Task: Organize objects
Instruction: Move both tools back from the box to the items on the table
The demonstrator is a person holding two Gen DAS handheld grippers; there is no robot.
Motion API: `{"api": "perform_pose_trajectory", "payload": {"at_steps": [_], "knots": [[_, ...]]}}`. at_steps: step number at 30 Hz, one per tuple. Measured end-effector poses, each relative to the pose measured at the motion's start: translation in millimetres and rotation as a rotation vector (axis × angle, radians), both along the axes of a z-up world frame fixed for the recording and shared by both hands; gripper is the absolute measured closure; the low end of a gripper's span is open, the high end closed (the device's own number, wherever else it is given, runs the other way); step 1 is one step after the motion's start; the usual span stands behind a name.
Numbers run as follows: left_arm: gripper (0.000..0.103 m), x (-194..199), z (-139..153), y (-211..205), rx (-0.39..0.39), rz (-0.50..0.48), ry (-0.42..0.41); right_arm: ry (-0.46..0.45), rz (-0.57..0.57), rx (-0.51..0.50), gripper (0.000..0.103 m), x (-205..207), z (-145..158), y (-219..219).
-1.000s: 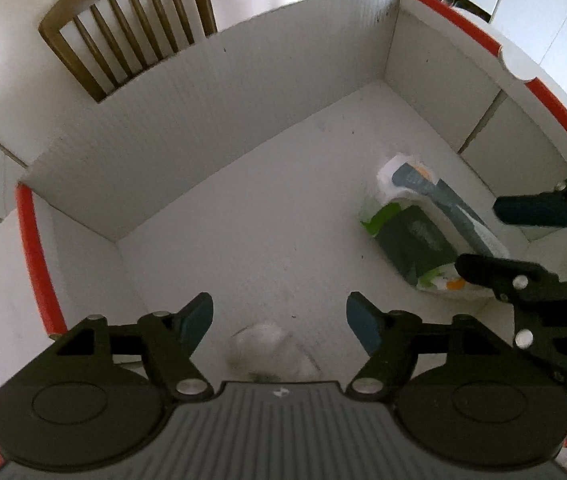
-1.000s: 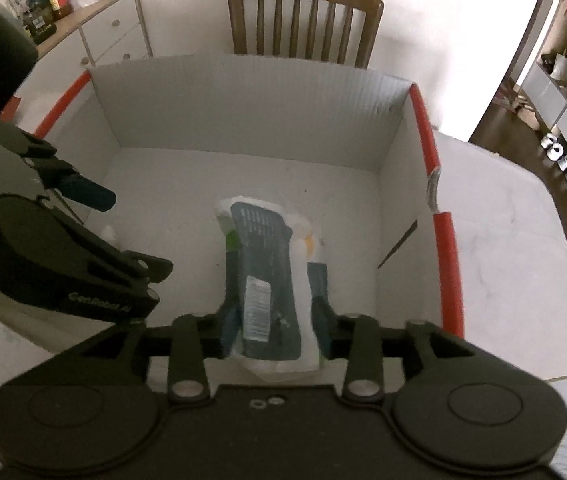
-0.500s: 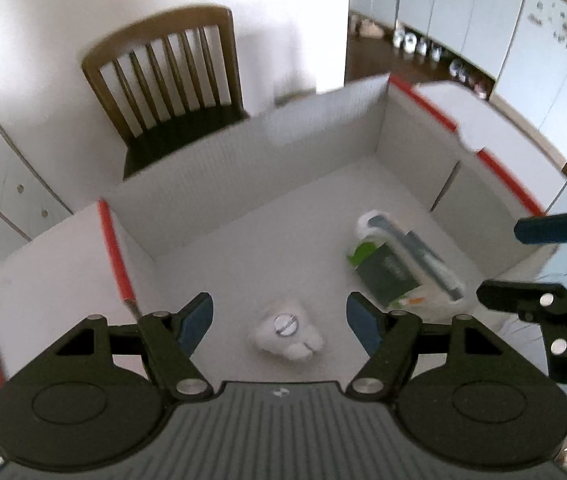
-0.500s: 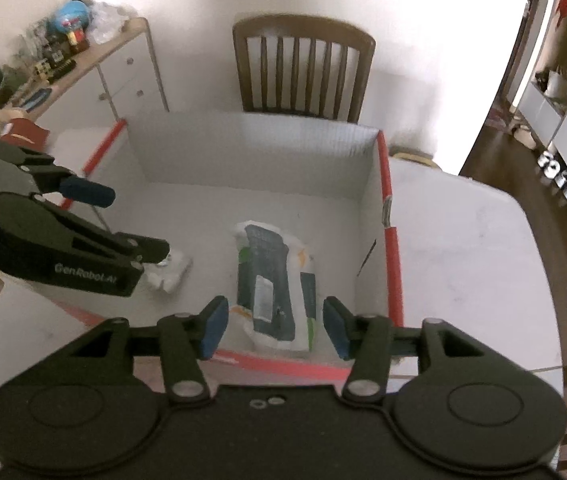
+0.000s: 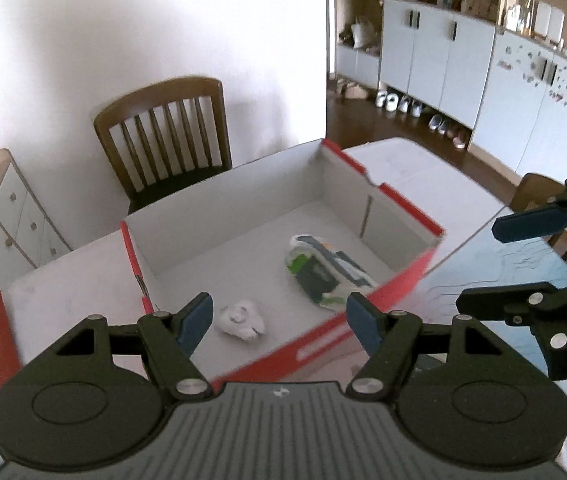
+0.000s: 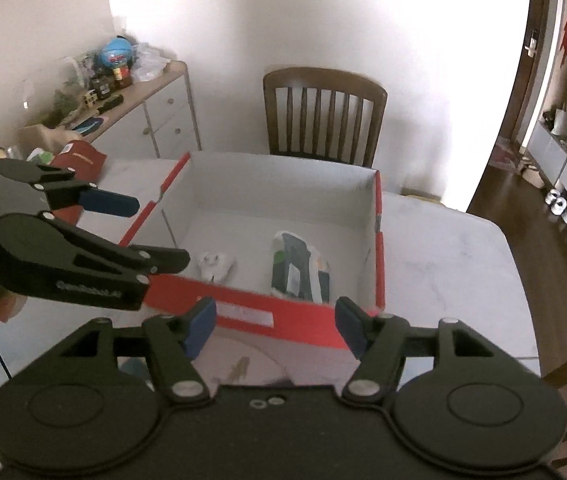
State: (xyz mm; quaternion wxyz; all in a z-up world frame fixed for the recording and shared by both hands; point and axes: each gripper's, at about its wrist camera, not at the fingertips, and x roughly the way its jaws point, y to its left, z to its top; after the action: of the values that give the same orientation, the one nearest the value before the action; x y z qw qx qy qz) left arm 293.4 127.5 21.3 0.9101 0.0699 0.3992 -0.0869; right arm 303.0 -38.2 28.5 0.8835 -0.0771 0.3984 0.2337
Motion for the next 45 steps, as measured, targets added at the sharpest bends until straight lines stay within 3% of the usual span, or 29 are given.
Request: {"api": "perform_pose_trajectory", "payload": {"at_steps": [12,13,22,29,34,40,45], "knots": [[0.023,-80,7,-25,-0.053,0.025,-0.071,-0.032,0.004,0.018,0.022,-57,0,-45],[0.019,-86,7,-27,-0.054,0.028,-0.076,-0.032,0.003,0.022,0.021,-61,-1,-49],[0.019,-134,-7,-44,-0.05,0.051,-0.082,-0.025,-0.002,0.033,0.013,-93,-18,-81],[0.017,-159,-36,-45,-0.094,0.099,-0.034,-0.006,0.022,0.024,0.007,-116,-43,-87],[0.001,-172,-57,-45,-0.095,0.113,-0.017,0.009,0.037,0.005,0.007,-125,-60,-83],[0.0,-175,-85,-38,-0.104,0.118,0.024,0.032,0.059,-0.022,0.007,-129,-83,-76],[0.0,-173,-111,-34,-0.037,0.106,0.054,0.062,0.073,-0.052,0.01,-130,-102,-68]]}}
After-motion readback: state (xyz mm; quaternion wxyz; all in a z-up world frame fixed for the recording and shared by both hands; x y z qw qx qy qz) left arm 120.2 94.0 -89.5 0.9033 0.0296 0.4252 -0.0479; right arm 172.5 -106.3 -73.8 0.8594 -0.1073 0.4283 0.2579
